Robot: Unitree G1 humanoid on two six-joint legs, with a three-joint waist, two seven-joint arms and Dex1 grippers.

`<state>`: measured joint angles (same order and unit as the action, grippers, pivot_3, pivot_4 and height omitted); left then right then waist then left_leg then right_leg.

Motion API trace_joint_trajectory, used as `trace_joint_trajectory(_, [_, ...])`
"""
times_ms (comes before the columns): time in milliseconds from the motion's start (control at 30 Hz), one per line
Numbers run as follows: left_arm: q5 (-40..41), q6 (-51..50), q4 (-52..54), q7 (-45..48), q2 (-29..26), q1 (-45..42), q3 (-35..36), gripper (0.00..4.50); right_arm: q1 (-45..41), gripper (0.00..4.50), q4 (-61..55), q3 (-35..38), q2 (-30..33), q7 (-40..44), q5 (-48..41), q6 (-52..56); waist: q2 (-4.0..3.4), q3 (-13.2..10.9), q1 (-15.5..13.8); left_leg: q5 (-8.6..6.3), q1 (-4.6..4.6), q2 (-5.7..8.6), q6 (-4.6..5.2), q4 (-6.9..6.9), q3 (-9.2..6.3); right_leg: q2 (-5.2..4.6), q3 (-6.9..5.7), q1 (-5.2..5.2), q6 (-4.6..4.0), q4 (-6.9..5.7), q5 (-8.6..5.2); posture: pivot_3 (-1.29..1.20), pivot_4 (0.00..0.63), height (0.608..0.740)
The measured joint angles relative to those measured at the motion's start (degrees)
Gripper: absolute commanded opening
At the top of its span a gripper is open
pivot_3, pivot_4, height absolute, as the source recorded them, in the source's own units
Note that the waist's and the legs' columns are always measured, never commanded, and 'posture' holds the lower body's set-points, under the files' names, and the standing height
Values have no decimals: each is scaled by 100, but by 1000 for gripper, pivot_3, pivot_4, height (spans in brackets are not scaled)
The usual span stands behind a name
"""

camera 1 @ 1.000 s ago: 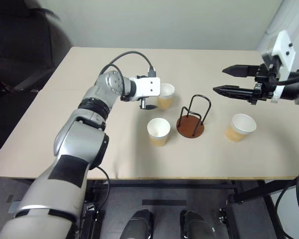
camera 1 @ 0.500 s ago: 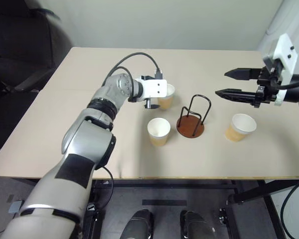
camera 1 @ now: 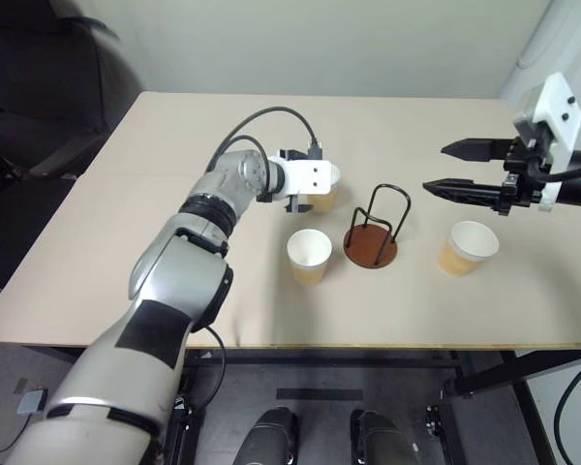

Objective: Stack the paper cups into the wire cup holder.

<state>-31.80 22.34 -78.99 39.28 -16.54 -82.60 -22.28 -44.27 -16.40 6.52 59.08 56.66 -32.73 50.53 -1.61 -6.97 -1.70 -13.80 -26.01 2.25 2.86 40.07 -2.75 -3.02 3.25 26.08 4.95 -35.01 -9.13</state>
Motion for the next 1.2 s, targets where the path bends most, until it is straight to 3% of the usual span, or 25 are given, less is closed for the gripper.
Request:
trace_joint_trajectory(600, [-222, -158, -55, -346, 306, 80, -119, 4500, 196, 3166, -284, 222, 214, -162, -187, 165, 1, 0, -5, 5, 1, 2, 7, 4, 10, -1, 0, -4, 7, 1, 2, 0, 150, 740])
trace_joint_trajectory(700, [-224, -156, -55, -327, 356, 80, -121, 3893, 245, 3205, -346, 233, 245, -175, -200, 199, 1, 0, -5, 5, 1, 1, 8, 4, 11, -2, 1, -4, 9, 0, 3, 0, 150, 740])
trace_joint_trajectory(1033, [-245, -152, -62, -155, 366, 155, -158, 157, 299, 3205, -434, 340, 255, -270, -250, 247, 1, 0, -5, 7, 2, 1, 11, 6, 13, -2, 2, -5, 12, 0, 4, 0, 150, 740])
trace_joint_trajectory(1200, [-247, -146, -85, -14, 364, 157, -184, 41, 310, 3205, -433, 341, 258, -280, -254, 246, 1, 0, -5, 8, 2, 1, 12, 6, 13, -2, 2, -5, 13, -1, 4, 0, 150, 740])
